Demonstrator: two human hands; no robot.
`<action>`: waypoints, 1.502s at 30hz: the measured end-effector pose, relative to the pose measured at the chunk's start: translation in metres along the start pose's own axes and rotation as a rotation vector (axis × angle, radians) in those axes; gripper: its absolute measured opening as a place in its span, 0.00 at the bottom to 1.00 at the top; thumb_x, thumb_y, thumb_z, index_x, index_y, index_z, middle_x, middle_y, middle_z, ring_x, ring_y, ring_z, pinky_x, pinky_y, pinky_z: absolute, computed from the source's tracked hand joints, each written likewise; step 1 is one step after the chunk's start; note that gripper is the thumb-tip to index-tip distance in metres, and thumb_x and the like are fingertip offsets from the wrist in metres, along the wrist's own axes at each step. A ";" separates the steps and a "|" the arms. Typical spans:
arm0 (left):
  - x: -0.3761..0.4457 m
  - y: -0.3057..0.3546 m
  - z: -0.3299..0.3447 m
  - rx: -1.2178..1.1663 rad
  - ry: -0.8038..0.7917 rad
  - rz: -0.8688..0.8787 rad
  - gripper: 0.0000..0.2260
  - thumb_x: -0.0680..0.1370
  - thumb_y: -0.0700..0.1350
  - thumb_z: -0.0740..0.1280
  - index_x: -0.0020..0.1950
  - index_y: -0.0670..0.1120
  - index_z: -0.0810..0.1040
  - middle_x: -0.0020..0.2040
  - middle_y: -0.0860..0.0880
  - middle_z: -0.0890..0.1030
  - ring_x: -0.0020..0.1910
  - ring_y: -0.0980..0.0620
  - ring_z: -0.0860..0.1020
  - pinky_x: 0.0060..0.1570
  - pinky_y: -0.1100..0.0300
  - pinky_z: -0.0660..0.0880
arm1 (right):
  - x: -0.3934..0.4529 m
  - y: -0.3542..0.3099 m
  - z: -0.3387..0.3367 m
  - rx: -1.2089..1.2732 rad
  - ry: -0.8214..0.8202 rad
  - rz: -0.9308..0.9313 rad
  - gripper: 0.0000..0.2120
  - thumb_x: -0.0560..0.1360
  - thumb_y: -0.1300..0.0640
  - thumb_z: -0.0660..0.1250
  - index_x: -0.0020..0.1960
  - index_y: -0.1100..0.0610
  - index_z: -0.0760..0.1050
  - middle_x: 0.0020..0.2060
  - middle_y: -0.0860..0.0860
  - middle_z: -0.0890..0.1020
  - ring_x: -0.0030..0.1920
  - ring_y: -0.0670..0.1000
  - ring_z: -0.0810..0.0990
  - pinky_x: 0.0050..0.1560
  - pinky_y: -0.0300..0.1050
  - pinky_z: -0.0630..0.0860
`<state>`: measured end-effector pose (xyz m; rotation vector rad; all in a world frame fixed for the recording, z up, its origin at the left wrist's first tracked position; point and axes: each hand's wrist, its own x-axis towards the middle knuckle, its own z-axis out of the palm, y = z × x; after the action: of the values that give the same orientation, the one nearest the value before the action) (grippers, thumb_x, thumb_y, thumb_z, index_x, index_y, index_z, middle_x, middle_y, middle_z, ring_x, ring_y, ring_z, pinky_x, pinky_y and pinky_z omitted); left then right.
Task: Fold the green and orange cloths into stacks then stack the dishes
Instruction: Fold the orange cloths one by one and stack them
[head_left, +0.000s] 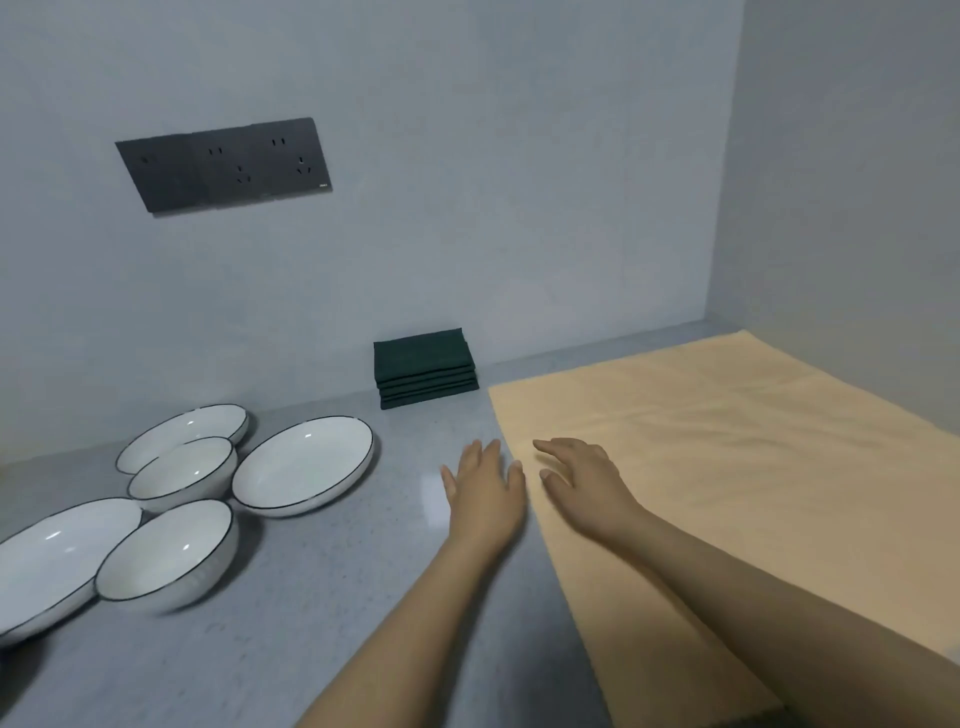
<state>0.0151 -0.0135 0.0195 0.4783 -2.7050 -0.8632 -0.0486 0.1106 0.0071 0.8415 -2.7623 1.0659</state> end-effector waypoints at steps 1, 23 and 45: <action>-0.012 0.005 0.001 -0.011 -0.018 -0.001 0.22 0.83 0.49 0.51 0.76 0.44 0.59 0.77 0.47 0.57 0.77 0.53 0.48 0.74 0.50 0.36 | -0.014 0.002 -0.005 -0.010 -0.001 0.000 0.20 0.79 0.54 0.59 0.71 0.49 0.66 0.69 0.49 0.69 0.69 0.54 0.63 0.67 0.42 0.57; -0.152 0.029 0.005 -0.194 -0.330 0.363 0.05 0.74 0.50 0.71 0.48 0.52 0.84 0.52 0.59 0.78 0.56 0.64 0.71 0.55 0.72 0.65 | -0.181 0.031 -0.087 0.016 -0.191 -0.008 0.09 0.67 0.47 0.75 0.35 0.36 0.76 0.50 0.38 0.76 0.57 0.42 0.65 0.58 0.40 0.57; -0.128 0.048 -0.014 -0.278 -0.326 0.222 0.16 0.76 0.56 0.67 0.36 0.45 0.76 0.29 0.58 0.74 0.30 0.60 0.71 0.36 0.62 0.66 | -0.163 0.032 -0.134 -0.004 -0.075 0.046 0.07 0.75 0.49 0.68 0.44 0.50 0.83 0.40 0.43 0.83 0.44 0.45 0.79 0.46 0.43 0.74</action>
<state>0.1260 0.0652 0.0408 -0.0254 -2.7792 -1.3218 0.0556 0.2922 0.0490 0.8382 -2.8580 1.0574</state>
